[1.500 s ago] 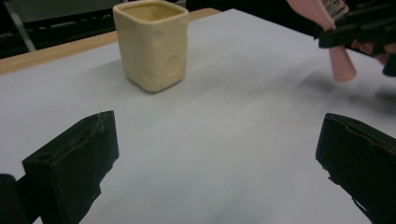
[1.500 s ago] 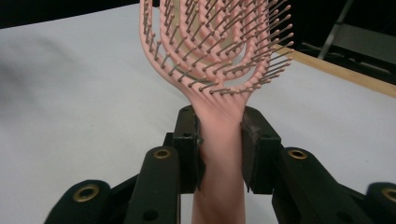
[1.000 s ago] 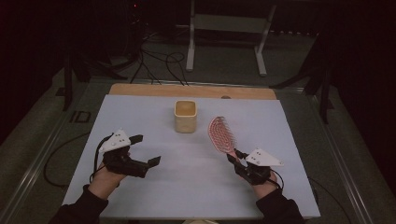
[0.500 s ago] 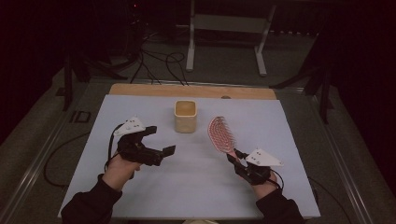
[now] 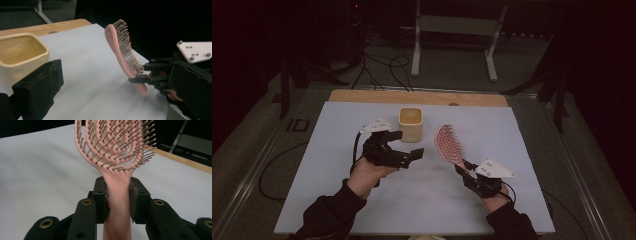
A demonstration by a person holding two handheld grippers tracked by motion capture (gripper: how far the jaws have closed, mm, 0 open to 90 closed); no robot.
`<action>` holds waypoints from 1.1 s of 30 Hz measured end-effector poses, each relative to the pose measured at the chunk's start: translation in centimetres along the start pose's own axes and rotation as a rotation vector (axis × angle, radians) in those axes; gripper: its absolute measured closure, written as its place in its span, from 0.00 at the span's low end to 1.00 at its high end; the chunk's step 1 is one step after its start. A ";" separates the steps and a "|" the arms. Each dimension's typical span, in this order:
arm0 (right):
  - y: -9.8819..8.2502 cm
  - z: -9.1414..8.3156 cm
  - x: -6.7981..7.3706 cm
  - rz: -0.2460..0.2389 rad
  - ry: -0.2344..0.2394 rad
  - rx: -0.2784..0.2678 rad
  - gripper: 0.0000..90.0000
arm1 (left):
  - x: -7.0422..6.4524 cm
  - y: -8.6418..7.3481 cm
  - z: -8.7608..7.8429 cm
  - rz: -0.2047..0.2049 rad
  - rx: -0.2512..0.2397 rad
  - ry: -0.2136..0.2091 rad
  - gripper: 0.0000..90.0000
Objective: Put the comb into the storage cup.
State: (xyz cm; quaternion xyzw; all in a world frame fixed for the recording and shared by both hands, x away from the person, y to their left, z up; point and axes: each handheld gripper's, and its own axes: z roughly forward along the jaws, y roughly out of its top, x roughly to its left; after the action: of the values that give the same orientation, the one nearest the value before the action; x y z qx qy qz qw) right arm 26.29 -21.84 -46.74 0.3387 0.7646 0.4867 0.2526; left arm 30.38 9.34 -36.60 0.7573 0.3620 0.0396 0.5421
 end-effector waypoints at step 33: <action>0.0 0.1 0.1 -0.014 0.005 0.007 0.78 | -0.8 0.4 8.6 -0.162 0.088 -0.040 0.01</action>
State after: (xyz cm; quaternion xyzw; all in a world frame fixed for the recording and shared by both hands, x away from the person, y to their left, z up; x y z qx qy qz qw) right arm 26.28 -21.71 -46.83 0.3331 0.7693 0.4828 0.2530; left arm 33.87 1.94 -39.54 0.7493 0.4127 -0.0354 0.5167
